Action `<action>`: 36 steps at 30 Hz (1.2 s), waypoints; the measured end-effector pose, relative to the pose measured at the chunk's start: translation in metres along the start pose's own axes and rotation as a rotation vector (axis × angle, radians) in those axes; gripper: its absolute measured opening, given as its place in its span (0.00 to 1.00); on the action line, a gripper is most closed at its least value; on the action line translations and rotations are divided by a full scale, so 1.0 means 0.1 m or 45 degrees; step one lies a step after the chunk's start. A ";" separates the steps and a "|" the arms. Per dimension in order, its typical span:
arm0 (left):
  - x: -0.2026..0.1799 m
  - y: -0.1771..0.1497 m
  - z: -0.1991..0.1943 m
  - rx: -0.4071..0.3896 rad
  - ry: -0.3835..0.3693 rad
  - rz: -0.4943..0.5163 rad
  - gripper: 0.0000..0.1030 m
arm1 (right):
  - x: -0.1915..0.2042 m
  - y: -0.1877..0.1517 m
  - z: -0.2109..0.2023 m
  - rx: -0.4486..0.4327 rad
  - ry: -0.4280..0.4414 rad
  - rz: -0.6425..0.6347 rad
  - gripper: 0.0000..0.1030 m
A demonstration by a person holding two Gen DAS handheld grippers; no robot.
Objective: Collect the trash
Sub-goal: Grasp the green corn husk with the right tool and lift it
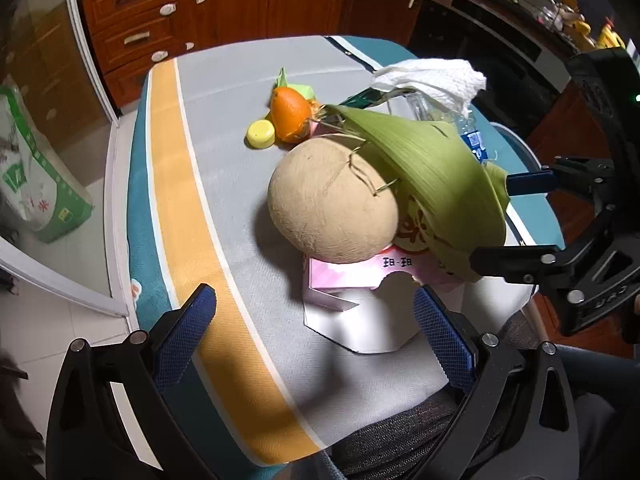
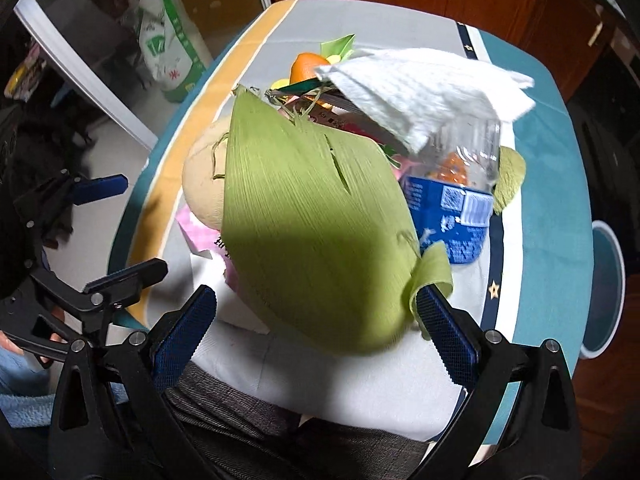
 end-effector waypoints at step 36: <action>-0.01 0.03 0.13 0.038 0.027 -0.009 0.96 | -0.25 -0.15 -0.77 -0.301 -0.008 0.043 0.17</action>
Point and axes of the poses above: each gripper's, at about its wrist camera, not at the fingertips, and z roughly the way its jaws point, x to its left, y to its top, the point moved 7 cm from there along z, roughly the way its jaws point, and after that the axes turned 15 degrees about -z, right-handed, at the moved point
